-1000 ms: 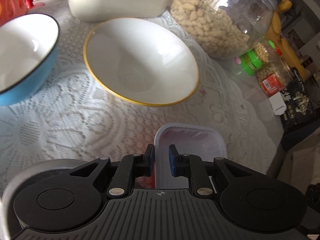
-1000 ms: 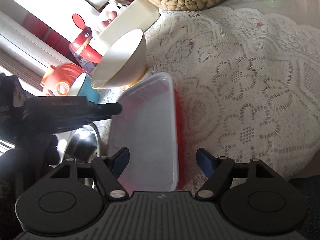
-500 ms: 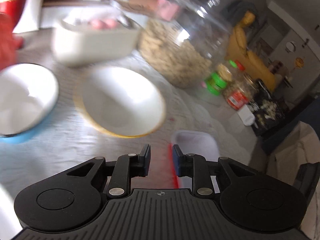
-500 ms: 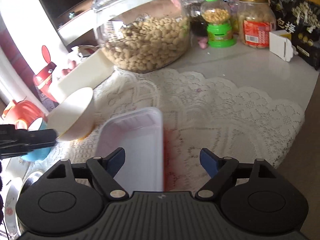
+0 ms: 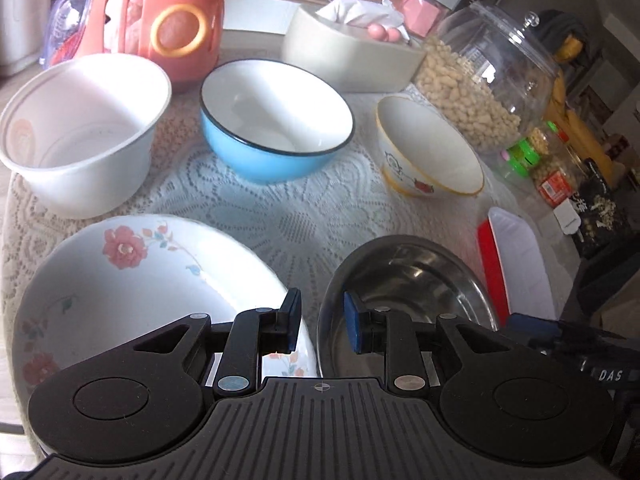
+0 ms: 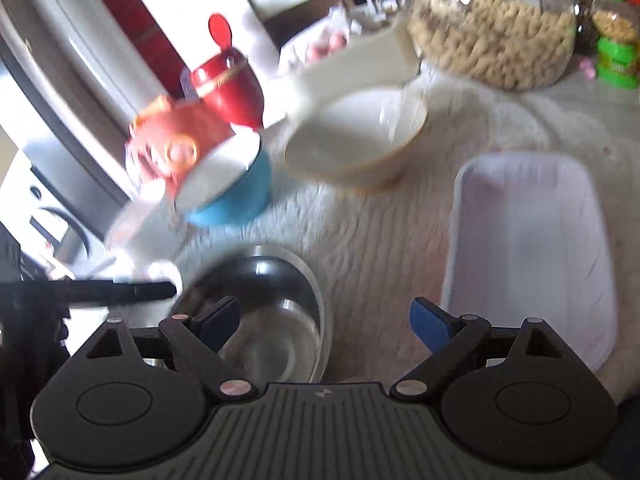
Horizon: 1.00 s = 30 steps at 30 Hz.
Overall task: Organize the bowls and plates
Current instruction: 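Move both grippers past the red-and-white tray toward the steel basin, then grasp the steel basin rim with the left gripper while the right gripper grasps it too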
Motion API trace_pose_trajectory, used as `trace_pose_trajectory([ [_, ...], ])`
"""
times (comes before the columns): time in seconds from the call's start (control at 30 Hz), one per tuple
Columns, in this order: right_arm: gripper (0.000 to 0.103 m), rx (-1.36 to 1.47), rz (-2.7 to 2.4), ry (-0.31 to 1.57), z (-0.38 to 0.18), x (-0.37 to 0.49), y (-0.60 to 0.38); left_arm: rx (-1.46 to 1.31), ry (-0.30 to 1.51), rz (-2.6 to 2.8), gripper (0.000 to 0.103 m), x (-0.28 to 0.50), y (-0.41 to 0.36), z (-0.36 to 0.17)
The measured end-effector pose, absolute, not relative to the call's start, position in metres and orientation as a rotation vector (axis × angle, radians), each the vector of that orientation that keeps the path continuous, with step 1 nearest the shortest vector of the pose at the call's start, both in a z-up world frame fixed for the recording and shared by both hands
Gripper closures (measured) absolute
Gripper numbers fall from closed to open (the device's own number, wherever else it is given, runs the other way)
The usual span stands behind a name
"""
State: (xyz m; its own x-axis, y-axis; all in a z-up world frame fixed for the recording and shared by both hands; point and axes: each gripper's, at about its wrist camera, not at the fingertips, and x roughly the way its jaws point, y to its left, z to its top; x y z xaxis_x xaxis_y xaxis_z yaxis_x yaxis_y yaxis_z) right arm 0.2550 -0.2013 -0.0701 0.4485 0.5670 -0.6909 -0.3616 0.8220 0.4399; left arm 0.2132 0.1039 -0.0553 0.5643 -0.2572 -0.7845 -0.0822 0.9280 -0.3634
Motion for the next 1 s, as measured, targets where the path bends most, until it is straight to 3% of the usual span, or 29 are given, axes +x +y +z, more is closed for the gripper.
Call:
trace_pose_trajectory([
  [0.27,0.01,0.185,0.511,1.132,-0.103,0.225,-0.171,-0.384,0.934,-0.232,0.077,0.199,0.104,-0.067],
  [0.5,0.001,0.14,0.503,1.116,-0.109,0.217,-0.164,-0.447,0.977,-0.261,0.081,0.194,0.11,-0.072],
  [0.8,0.0,0.123,0.534,1.132,-0.107,0.22,-0.163,-0.432,0.984,-0.247,0.082,0.185,0.106,-0.071],
  [0.83,0.002,0.098,0.55,1.141,-0.106,0.221,-0.162,-0.428,0.987,-0.245,0.082,0.183,0.104,-0.071],
  [1.0,0.031,0.054,0.554,1.048,-0.092,0.222,-0.159,-0.434,1.011,-0.267,0.082,0.165,0.095,-0.07],
])
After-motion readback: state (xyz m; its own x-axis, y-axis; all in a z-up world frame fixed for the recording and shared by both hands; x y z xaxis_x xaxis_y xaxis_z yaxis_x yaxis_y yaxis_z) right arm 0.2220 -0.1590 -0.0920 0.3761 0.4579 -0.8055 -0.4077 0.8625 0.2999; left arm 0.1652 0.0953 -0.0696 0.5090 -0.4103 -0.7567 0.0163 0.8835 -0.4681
